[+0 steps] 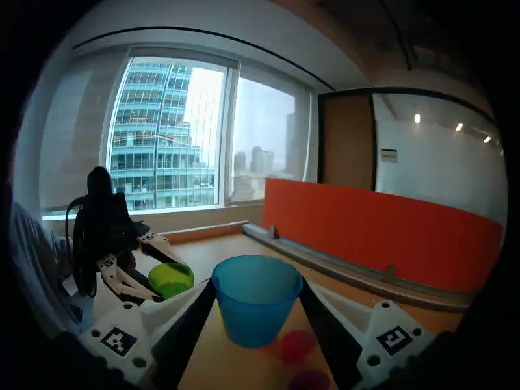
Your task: Pour water
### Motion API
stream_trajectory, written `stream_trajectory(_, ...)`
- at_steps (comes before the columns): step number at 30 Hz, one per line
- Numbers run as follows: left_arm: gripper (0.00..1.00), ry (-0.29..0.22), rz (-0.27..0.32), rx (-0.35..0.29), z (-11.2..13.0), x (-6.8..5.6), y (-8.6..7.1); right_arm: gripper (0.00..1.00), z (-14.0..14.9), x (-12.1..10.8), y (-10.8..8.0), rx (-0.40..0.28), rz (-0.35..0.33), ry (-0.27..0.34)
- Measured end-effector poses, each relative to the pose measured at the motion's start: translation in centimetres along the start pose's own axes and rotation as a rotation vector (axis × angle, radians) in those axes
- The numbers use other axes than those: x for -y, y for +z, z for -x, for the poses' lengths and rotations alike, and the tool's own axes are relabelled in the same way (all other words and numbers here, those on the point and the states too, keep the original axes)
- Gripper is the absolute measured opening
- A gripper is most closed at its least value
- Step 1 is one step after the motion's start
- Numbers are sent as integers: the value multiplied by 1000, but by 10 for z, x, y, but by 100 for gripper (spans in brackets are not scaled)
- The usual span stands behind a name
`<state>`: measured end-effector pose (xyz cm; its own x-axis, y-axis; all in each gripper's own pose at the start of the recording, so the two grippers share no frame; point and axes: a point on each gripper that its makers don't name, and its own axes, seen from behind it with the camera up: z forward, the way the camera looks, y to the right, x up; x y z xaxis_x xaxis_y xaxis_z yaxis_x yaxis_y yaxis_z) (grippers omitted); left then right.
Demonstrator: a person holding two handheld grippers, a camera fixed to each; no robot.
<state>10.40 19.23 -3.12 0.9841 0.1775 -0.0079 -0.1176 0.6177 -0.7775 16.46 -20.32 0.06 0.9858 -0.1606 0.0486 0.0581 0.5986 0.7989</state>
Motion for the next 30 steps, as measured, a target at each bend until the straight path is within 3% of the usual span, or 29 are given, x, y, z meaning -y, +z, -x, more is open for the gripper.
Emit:
stream_trajectory(20,88,10,51,191,64,-10,20,93,78,12,2,135,-60,3)
stream_trajectory(30,88,-14,72,269,93,-11,26,93,111,15,3,194,-90,-3)
